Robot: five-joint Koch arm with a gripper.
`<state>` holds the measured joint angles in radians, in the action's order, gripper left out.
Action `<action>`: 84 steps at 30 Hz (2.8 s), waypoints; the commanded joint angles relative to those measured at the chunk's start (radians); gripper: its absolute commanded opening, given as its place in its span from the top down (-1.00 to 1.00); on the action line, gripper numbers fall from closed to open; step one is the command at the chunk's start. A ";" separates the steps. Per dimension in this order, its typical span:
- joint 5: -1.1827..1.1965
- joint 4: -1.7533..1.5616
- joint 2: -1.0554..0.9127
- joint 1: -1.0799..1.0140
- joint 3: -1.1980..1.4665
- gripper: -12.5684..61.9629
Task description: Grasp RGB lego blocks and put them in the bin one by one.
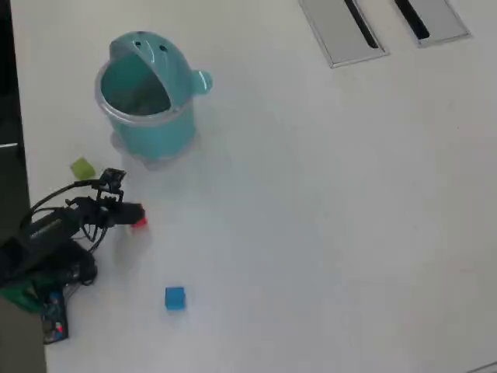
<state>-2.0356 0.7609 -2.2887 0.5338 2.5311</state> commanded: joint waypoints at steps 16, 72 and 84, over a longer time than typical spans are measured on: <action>-0.014 -0.098 0.058 -0.051 -0.031 -0.20; 0.624 -0.118 -0.078 0.330 -0.577 0.35; 0.627 -0.091 0.117 0.407 -0.980 0.39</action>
<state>-1.4174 0.6796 -2.2089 0.9235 1.6628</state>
